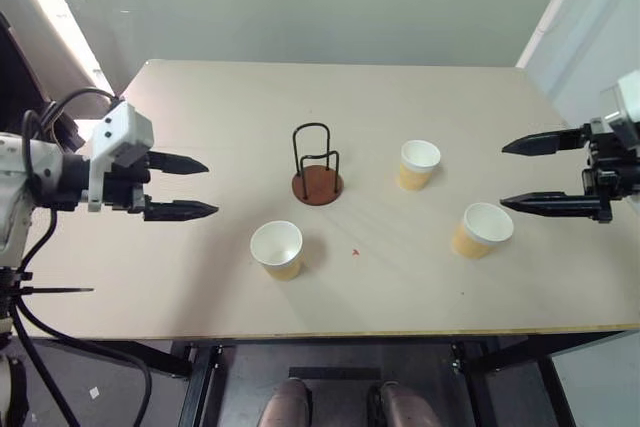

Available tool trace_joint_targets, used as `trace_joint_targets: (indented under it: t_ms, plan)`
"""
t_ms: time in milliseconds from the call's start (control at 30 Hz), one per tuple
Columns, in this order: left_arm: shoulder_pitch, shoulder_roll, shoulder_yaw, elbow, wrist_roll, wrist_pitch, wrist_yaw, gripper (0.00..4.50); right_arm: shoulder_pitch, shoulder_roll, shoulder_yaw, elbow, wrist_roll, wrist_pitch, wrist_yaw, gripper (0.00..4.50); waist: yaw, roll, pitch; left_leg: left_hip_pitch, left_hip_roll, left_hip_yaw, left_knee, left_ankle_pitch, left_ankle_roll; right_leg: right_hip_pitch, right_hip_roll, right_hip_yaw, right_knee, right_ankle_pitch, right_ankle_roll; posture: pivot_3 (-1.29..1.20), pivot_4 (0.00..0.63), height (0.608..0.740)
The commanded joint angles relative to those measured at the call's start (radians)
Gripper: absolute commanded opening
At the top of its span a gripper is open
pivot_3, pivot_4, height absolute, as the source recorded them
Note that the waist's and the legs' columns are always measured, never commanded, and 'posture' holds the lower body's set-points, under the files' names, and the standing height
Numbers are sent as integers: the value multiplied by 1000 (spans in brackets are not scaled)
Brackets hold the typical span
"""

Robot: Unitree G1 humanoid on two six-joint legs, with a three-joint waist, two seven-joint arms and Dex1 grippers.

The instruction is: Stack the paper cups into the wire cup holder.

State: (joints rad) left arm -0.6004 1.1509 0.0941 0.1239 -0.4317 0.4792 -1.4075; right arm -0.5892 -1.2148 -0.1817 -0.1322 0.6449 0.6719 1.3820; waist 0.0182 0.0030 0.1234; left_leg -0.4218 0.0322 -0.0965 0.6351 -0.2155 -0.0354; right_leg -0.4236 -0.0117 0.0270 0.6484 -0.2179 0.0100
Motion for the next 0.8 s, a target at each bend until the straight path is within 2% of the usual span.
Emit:
trace_joint_targets:
  t_ms: [33,233,333,567,800]
  plan:
    - [-55,-27,-19,20,24,-43,0,4072,-15,3,-19,-36,22,1,-1,4500,0,0,0,0,0,0,0,0,0,0,0,0,0,0,0,0,150,740]
    - [-182,-165,-122,105,97,-93,21,4072,-10,28,-35,-80,51,31,-23,4500,3,0,0,-1,0,0,5,0,1,1,0,0,1,3,5,0,150,740]
    - [-276,-277,-198,225,219,-203,117,4072,-13,56,-42,-107,59,41,-78,4500,4,0,0,-2,0,0,9,-1,3,1,0,0,1,6,10,0,150,740]
    - [-463,-465,-249,498,290,-310,128,4072,43,82,-77,-199,92,91,-163,4500,5,0,0,-6,-1,0,17,-4,7,3,-1,0,-2,9,15,0,150,740]
    - [-529,-579,-263,654,332,-378,125,4072,102,77,-132,-253,123,123,-219,4500,8,0,0,-12,-1,2,26,-5,10,2,0,1,-3,7,21,0,150,740]
